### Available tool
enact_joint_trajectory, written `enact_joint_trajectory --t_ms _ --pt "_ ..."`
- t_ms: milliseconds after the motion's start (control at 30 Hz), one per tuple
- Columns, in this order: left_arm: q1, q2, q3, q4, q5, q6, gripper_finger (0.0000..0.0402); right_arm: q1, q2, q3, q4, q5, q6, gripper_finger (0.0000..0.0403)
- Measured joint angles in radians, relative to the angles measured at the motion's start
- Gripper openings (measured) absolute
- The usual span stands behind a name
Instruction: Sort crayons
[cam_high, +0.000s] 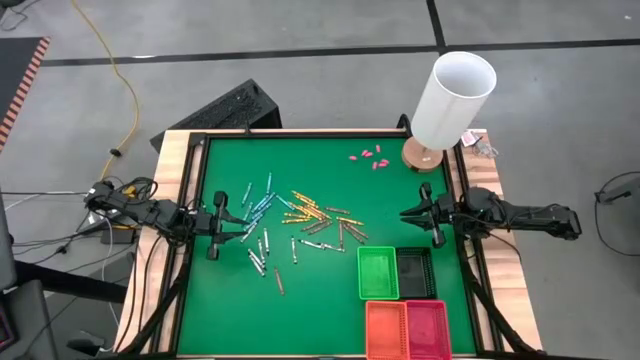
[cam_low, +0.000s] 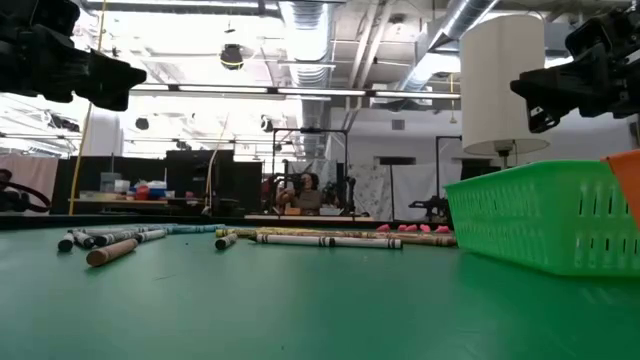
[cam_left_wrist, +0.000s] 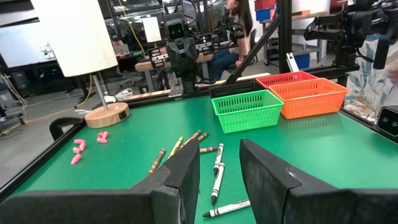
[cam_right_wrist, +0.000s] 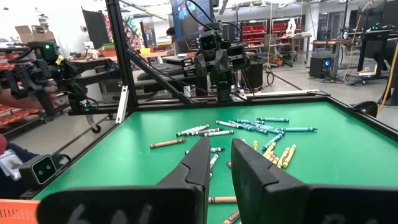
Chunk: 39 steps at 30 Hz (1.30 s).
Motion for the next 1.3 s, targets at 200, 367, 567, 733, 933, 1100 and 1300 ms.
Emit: enact_joint_trajectory --t_ms 200,367,567,733,933,1100,1300 --pt "-0.001 0.0 0.0 0.001 0.008 -0.057 0.0105 0.0 0.0 0.0 0.0 0.0 0.0 0.0068" --pt "-0.001 0.0 0.0 0.003 0.054 -0.28 0.0105 0.0 0.0 0.0 0.0 0.0 0.0 0.0068" --pt "-0.002 0.0 0.0 0.053 -0.019 -0.463 0.0105 -0.013 0.0 0.0 0.041 0.072 0.02 0.0068" --pt "-0.002 0.0 0.0 0.087 -0.117 -0.53 0.0105 -0.012 0.0 0.0 0.049 0.082 0.242 0.0068" --pt "0.0 0.001 0.0 0.256 -0.39 -0.551 0.0105 -0.013 0.0 0.0 0.144 0.215 0.329 0.0068" --pt "0.013 0.009 0.065 0.238 -0.586 -0.483 0.0105 -0.013 -0.001 0.002 0.181 0.335 0.32 0.0068" --pt "0.028 0.187 0.313 -0.124 -0.546 -0.681 0.0105 -0.013 0.0 0.008 0.118 0.34 0.303 0.0068"
